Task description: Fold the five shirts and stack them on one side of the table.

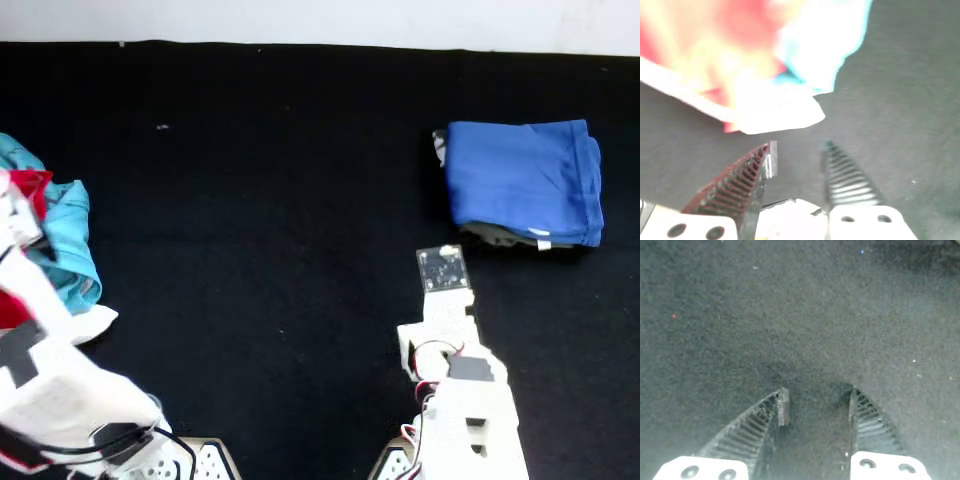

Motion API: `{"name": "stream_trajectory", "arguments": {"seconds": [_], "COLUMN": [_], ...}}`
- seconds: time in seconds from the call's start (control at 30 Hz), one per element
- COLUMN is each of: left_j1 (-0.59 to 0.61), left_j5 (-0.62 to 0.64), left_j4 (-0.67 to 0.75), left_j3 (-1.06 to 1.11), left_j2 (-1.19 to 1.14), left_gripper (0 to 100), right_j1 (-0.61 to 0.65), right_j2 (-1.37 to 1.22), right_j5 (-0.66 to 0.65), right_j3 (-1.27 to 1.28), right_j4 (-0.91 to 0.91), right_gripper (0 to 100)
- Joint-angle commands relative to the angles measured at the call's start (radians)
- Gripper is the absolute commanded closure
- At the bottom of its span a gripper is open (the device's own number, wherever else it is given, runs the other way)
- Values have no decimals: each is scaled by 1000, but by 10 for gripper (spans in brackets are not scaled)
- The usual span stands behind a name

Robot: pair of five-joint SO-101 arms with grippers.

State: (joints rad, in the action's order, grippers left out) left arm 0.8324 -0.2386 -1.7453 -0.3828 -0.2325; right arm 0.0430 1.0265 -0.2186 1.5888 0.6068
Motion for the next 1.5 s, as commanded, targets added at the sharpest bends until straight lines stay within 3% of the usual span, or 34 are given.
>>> {"name": "stream_trajectory", "arguments": {"seconds": [0.0, 0.13, 0.33, 0.5, 0.77, 0.9, 0.93, 1.17, 1.47], "left_j1": [128, 179, 139, 96, 62, 81, 81, 71, -73], "left_j5": [-60, -117, -115, -115, -115, -115, -115, -110, -109], "left_j4": [-14, -14, 26, 158, 488, 548, 548, 479, 20], "left_j3": [-31, -31, -30, 73, 303, 325, 318, 188, -417], "left_j2": [22, 22, 21, 21, 21, 21, 22, 33, 33], "left_gripper": [809, 811, 811, 811, 816, 958, 1000, 991, 991], "right_j1": [8, 8, 8, 8, 8, 8, 8, 8, 8], "right_j2": [13, 13, 13, 13, 13, 13, 13, 13, 13], "right_j5": [0, -2, -2, -2, -2, -2, -2, -2, 0], "right_j3": [8, 12, 12, 13, 13, 13, 13, 15, 15], "right_j4": [-36, -36, -38, -38, -38, -38, -38, -59, -59], "right_gripper": [803, 803, 803, 803, 803, 803, 803, 803, 803]}}
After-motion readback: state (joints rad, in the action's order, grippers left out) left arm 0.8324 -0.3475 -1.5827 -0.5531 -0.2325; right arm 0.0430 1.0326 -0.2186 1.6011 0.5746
